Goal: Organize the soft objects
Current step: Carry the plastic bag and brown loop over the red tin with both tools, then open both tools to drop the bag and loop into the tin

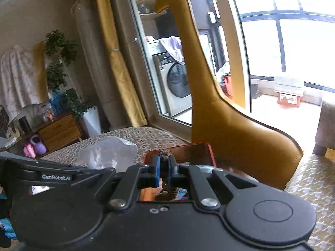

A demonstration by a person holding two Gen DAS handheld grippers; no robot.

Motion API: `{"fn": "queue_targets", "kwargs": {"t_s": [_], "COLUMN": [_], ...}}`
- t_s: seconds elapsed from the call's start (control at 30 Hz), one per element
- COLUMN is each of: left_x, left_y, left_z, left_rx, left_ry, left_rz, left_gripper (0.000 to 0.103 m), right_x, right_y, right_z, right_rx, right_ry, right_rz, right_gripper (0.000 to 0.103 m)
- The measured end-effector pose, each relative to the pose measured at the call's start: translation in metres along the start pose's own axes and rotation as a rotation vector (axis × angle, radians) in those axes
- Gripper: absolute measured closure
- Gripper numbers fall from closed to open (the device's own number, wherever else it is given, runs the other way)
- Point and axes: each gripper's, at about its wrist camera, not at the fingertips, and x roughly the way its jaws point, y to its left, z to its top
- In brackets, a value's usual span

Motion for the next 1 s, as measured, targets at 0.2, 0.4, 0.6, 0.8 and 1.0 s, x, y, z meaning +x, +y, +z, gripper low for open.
{"fn": "queue_targets", "kwargs": {"t_s": [0.2,0.4,0.6,0.8,1.0], "left_x": [0.045,0.088,0.127,0.147,0.157], "left_y": [-0.001,0.007,0.019,0.036,0.045], "left_z": [0.016,0.025,0.026,0.025,0.02], "left_rx": [-0.061,-0.166,-0.204,-0.215,-0.204], "left_ry": [0.041,0.074,0.127,0.16,0.188], "left_rz": [-0.084,-0.211,-0.22,-0.168,-0.136], "left_gripper": [0.087,0.087,0.087,0.087,0.087], "right_x": [0.022,0.041,0.06,0.088,0.113], "right_y": [-0.021,-0.031,-0.033,-0.035,-0.031], "right_z": [-0.001,-0.006,-0.011,-0.014,-0.024], "right_rx": [0.036,0.049,0.035,0.061,0.04], "right_ry": [0.009,0.035,0.073,0.124,0.179], "right_rz": [-0.027,-0.037,-0.032,-0.009,-0.018], "right_gripper": [0.097,0.097,0.097,0.097,0.096]}}
